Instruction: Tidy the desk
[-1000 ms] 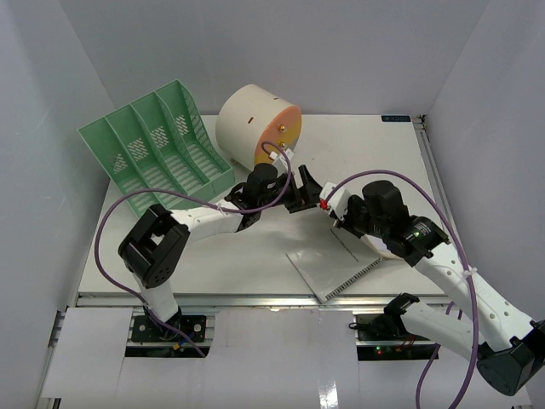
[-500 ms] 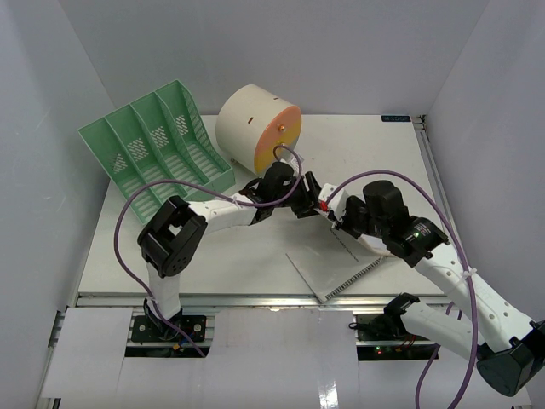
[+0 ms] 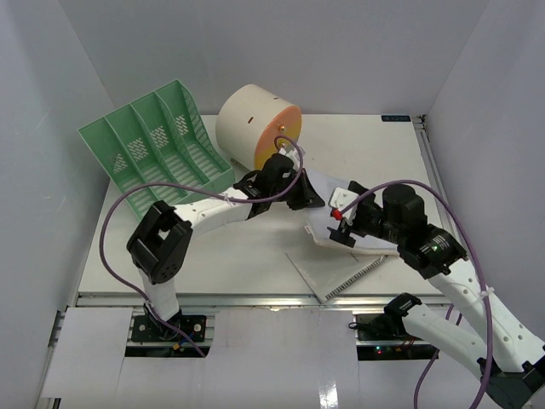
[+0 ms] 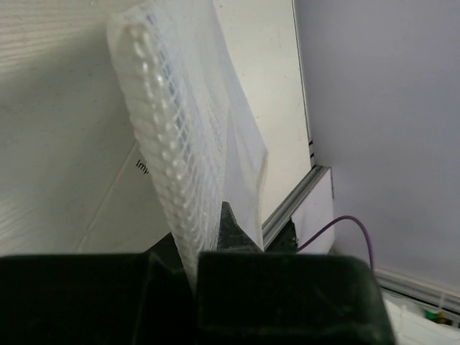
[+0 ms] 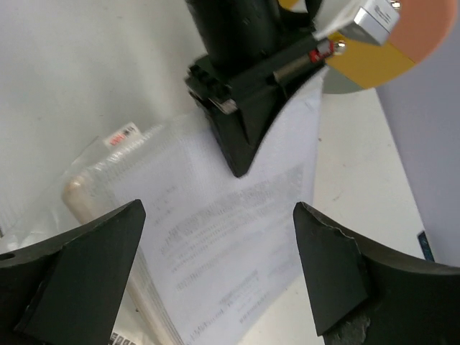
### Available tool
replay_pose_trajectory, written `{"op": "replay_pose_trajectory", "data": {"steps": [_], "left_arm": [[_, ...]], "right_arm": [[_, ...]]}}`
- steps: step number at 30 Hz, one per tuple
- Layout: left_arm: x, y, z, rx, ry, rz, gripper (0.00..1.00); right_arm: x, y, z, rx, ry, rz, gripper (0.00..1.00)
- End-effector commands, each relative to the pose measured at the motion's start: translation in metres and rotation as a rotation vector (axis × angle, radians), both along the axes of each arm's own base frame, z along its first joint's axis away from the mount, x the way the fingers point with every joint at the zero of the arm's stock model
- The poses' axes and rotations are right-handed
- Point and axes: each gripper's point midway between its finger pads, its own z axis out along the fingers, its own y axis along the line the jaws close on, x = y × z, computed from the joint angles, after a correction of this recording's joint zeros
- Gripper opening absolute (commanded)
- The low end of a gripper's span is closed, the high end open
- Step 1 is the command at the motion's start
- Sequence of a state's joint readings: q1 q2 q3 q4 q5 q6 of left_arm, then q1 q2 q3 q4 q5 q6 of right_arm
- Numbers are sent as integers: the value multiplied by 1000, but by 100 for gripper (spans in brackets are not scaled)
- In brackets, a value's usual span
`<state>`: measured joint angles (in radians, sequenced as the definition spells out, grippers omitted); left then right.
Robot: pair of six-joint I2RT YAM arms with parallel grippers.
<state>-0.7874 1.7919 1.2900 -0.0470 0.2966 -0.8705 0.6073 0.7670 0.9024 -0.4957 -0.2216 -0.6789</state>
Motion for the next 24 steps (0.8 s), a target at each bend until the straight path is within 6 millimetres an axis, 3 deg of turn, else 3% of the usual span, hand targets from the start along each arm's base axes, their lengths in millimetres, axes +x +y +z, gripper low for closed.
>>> {"op": "replay_pose_trajectory", "data": {"steps": [1,4,6,8,10,15,17,21,24], "left_arm": [[0,39,117,-12,-298,21,0],[-7,67,168,9,-366,62,0],[-9,82,191,29,-419,94,0],[-11,113,226,61,-483,194,0],[-6,136,239,120,-515,285,0],[-10,240,303,276,-657,642,0],[-16,277,325,314,-701,782,0],[-30,319,353,341,-754,919,0],[-30,336,354,425,-767,975,0]], "right_arm": [[27,-23,54,70,-158,-171,90],[39,-35,59,88,-196,-258,90],[46,-46,52,80,-209,-330,90],[56,-54,56,105,-247,-393,90],[60,-60,52,118,-259,-438,90],[68,-63,26,136,-252,-481,90],[70,-63,6,129,-235,-494,90],[77,-67,-12,134,-251,-527,90],[77,-68,-11,147,-254,-539,90]]}}
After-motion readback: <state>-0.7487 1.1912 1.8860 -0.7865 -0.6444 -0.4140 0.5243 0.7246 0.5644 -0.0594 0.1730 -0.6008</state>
